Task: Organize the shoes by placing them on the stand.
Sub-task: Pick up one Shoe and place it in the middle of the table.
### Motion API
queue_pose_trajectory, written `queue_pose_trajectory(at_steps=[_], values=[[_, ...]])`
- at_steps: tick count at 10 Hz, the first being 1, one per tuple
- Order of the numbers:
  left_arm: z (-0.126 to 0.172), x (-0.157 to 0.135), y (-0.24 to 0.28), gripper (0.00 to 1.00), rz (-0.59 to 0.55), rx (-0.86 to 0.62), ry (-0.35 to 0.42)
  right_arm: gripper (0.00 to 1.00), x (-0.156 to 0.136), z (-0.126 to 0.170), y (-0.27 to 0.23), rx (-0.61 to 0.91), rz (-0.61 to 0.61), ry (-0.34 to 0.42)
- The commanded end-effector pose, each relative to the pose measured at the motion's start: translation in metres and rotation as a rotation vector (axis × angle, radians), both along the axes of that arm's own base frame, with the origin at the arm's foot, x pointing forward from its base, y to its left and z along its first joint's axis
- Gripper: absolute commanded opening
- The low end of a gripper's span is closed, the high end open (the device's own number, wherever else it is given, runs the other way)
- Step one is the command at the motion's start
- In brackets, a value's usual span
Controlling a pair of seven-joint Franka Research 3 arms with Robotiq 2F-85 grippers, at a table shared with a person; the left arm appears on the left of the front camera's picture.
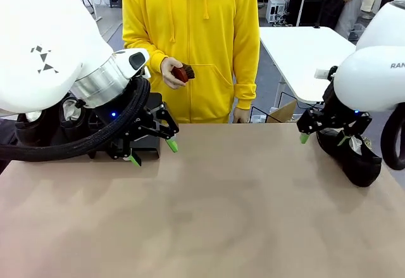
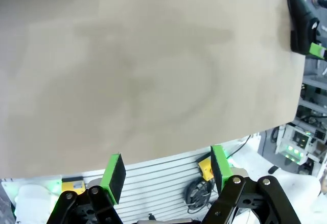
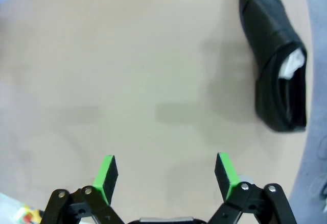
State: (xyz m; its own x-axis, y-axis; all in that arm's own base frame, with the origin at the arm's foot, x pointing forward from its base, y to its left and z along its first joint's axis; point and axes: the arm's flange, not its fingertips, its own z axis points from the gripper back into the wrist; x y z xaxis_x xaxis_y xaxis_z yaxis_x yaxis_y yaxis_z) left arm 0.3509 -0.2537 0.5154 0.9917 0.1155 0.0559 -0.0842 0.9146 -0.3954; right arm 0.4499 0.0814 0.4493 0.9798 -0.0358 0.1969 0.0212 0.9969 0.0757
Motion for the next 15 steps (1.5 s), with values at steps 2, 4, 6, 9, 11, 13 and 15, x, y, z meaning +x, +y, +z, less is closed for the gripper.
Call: queue_pose_trajectory(at_steps=[2, 4, 6, 9, 11, 13, 15], values=[[0.000, 0.000, 0.000, 0.87, 0.000, 0.000, 0.000, 1.00, 0.000, 0.000, 0.000, 0.000, 0.000, 0.000], [0.000, 0.000, 0.000, 0.87, 0.000, 0.000, 0.000, 1.00, 0.000, 0.000, 0.000, 0.000, 0.000, 0.000], [0.000, 0.000, 0.000, 0.87, 0.000, 0.000, 0.000, 1.00, 0.013, -0.011, -0.005, -0.096, 0.083, -0.010], [0.000, 0.000, 0.000, 0.87, 0.000, 0.000, 0.000, 1.00, 0.031, -0.025, -0.037, -0.241, 0.096, -0.003], [0.000, 0.000, 0.000, 0.87, 0.000, 0.000, 0.000, 1.00, 0.040, -0.042, -0.042, -0.304, 0.135, 0.014], [0.000, 0.000, 0.000, 0.87, 0.000, 0.000, 0.000, 1.00, 0.048, -0.060, -0.049, -0.319, 0.173, 0.062], [0.000, 0.000, 0.000, 0.87, 0.000, 0.000, 0.000, 1.00, 0.055, -0.081, -0.059, -0.313, 0.170, 0.090]])
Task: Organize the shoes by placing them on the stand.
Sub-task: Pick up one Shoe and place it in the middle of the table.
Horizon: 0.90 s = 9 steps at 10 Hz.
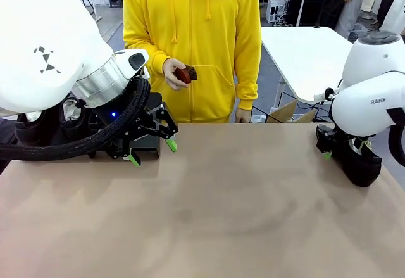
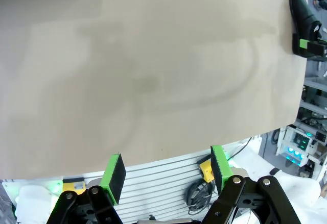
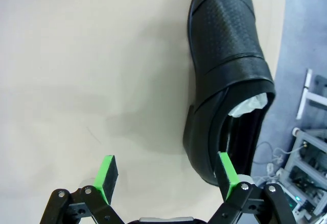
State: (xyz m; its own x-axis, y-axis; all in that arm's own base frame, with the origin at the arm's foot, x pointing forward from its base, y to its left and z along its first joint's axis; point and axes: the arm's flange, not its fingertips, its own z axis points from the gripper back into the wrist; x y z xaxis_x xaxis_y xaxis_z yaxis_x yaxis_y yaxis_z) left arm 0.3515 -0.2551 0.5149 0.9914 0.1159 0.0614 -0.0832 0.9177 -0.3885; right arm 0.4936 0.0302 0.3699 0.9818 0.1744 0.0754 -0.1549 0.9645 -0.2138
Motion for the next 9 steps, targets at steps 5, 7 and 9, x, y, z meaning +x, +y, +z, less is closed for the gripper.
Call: queue_pose_trajectory(at_steps=[5, 7, 9], values=[[0.001, -0.001, 0.001, 0.87, -0.001, -0.008, 0.005, 1.00, 0.022, -0.015, -0.037, 0.031, -0.072, -0.025], [0.001, -0.001, 0.001, 0.87, -0.001, -0.008, 0.005, 1.00, 0.027, -0.011, -0.045, 0.045, -0.094, -0.039], [0.001, -0.001, 0.001, 0.87, -0.001, -0.008, 0.005, 1.00, 0.035, -0.022, -0.044, 0.067, -0.090, -0.016]])
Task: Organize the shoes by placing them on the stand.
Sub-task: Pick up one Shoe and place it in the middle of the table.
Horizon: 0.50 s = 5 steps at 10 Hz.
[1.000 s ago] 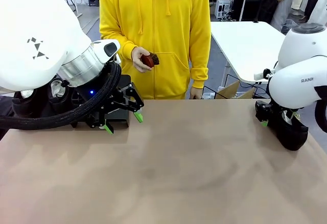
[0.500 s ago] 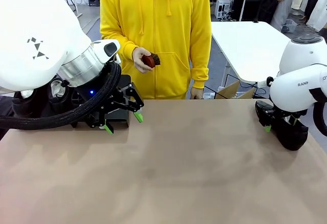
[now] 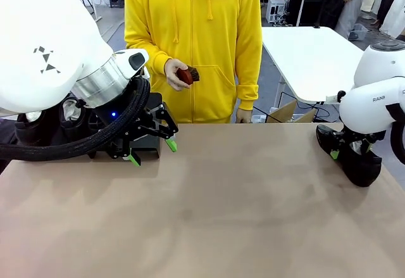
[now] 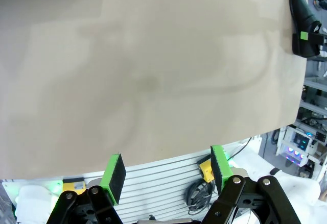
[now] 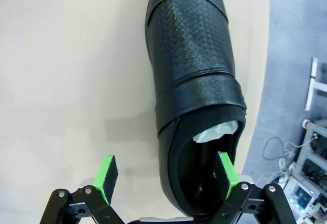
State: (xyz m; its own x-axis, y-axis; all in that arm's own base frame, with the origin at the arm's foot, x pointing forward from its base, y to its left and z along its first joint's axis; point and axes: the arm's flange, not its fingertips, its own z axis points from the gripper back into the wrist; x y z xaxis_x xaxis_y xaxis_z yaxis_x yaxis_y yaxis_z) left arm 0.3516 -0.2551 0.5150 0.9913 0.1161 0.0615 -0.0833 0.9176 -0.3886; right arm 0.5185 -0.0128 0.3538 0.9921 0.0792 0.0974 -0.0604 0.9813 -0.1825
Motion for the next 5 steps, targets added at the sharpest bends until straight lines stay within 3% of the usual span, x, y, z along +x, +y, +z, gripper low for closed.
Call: queue_pose_trajectory(at_steps=[1, 4, 5], values=[[0.000, -0.001, 0.001, 0.87, -0.001, -0.008, 0.005, 1.00, 0.013, -0.013, 0.000, 0.039, 0.002, 0.019], [0.000, -0.001, 0.001, 0.87, -0.001, -0.008, 0.005, 0.96, 0.016, -0.024, -0.003, 0.070, -0.007, 0.050], [0.000, -0.001, 0.001, 0.87, -0.001, -0.008, 0.005, 0.78, 0.016, -0.026, -0.005, 0.073, -0.015, 0.055]])
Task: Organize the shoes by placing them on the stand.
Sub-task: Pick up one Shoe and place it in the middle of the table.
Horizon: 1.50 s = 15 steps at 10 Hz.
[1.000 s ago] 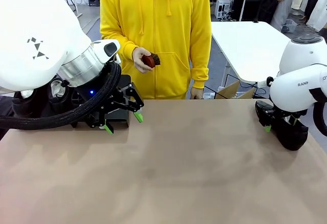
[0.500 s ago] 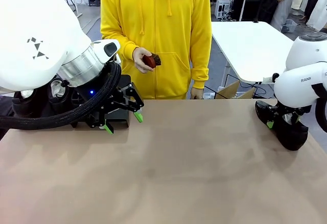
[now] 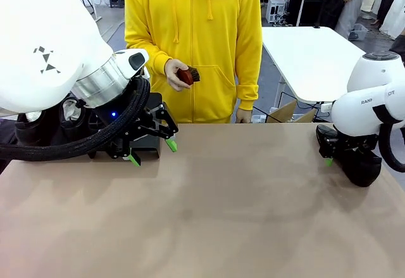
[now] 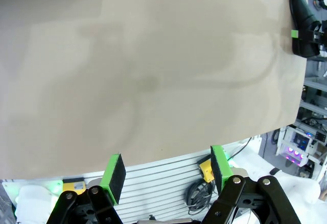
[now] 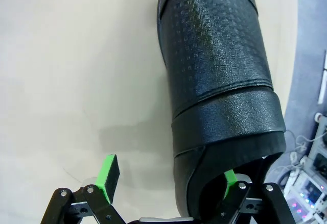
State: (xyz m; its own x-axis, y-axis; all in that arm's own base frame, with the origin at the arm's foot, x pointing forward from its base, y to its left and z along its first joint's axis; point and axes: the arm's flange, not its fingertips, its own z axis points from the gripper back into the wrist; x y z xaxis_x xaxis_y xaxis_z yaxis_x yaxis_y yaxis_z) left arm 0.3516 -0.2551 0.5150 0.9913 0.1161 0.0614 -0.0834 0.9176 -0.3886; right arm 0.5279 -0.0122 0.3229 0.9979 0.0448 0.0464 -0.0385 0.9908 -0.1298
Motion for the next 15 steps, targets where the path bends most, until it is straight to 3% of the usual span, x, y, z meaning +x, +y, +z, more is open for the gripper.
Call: queue_pose_trajectory(at_steps=[1, 4, 12, 15], values=[[0.000, -0.001, 0.001, 0.87, -0.001, -0.008, 0.005, 0.59, 0.006, 0.006, -0.007, 0.023, 0.009, -0.001], [0.000, -0.001, 0.001, 0.87, -0.001, -0.008, 0.005, 0.01, 0.004, 0.009, -0.010, 0.007, -0.006, -0.008], [0.000, -0.001, 0.001, 0.87, -0.001, -0.008, 0.005, 0.00, 0.005, 0.024, -0.018, -0.009, -0.033, -0.029], [0.000, -0.001, 0.001, 0.87, -0.001, -0.008, 0.005, 0.00, -0.031, 0.098, 0.021, 0.000, -0.291, -0.149]])
